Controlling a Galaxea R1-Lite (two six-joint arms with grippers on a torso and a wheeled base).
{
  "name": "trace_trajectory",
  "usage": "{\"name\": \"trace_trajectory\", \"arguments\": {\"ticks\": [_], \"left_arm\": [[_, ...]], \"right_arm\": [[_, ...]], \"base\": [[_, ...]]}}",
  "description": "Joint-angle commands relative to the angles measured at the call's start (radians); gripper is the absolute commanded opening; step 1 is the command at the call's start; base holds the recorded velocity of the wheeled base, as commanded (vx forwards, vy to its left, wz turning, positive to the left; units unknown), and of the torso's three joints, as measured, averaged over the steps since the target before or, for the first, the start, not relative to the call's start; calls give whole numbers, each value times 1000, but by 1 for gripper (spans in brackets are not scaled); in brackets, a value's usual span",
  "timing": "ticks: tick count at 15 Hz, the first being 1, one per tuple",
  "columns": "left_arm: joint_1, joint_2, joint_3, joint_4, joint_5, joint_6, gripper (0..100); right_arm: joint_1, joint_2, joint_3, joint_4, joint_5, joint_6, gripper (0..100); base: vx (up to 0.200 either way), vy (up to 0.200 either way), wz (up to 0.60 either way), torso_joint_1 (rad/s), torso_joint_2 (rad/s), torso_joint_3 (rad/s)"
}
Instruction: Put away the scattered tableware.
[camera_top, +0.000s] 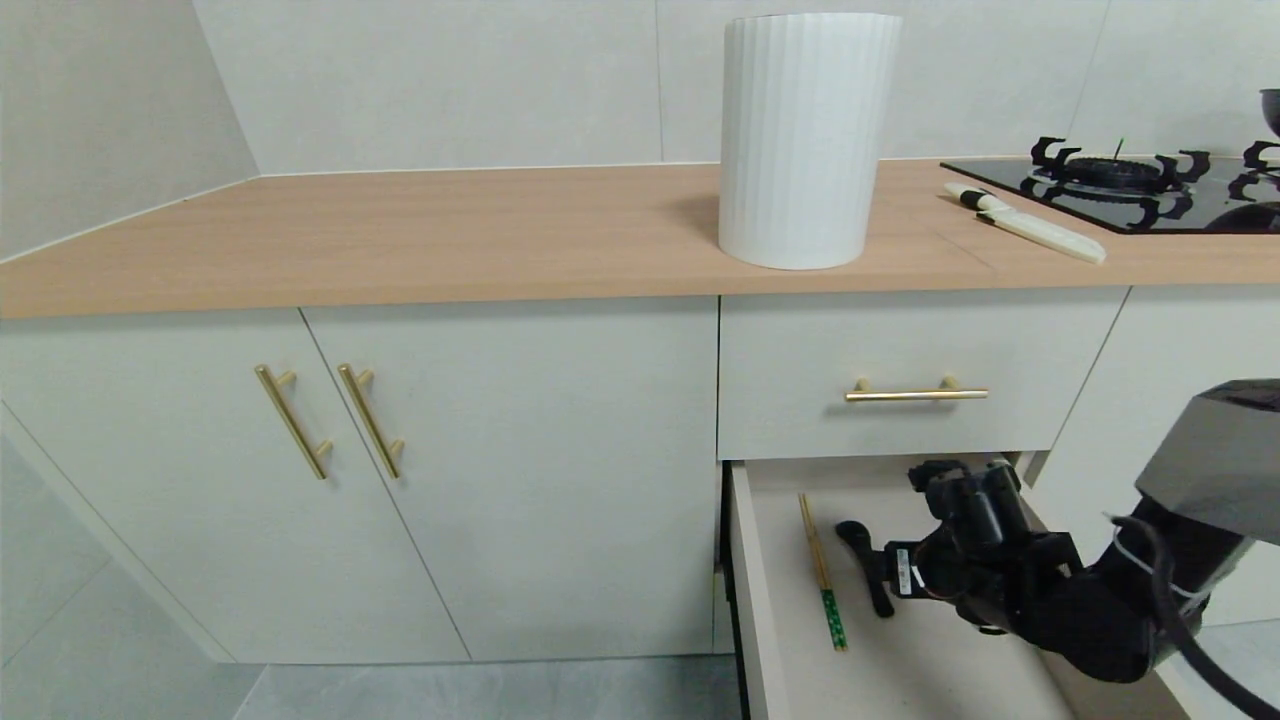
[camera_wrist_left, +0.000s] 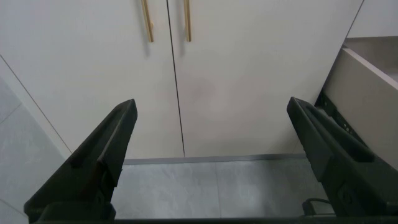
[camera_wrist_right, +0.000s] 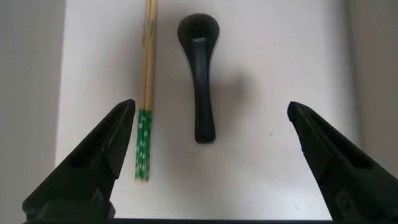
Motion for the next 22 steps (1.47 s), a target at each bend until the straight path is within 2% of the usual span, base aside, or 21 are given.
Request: {"name": "trace_trajectory", "arguments": {"ticks": [1,4,9,17,22], "left_arm": [[0,1,-2,0,0,0,100],[0,1,0,0,0,0,100],[0,1,0,0,0,0,100],[0,1,0,0,0,0,100],[0,1,0,0,0,0,100]], "right_arm": [[2,-207,-22,203,56,1,100],[10,-333,-85,488,133,6,100],[57,-438,-109,689,139,-3,100],[77,-478,-102,752,138,-48,100],[89,-498,-100,767,128,-48,100]], "base": [[0,0,0,0,0,0],[0,0,0,0,0,0],[0,0,0,0,0,0],[-175,0,0,1,4,4],[0,0,0,0,0,0]]}}
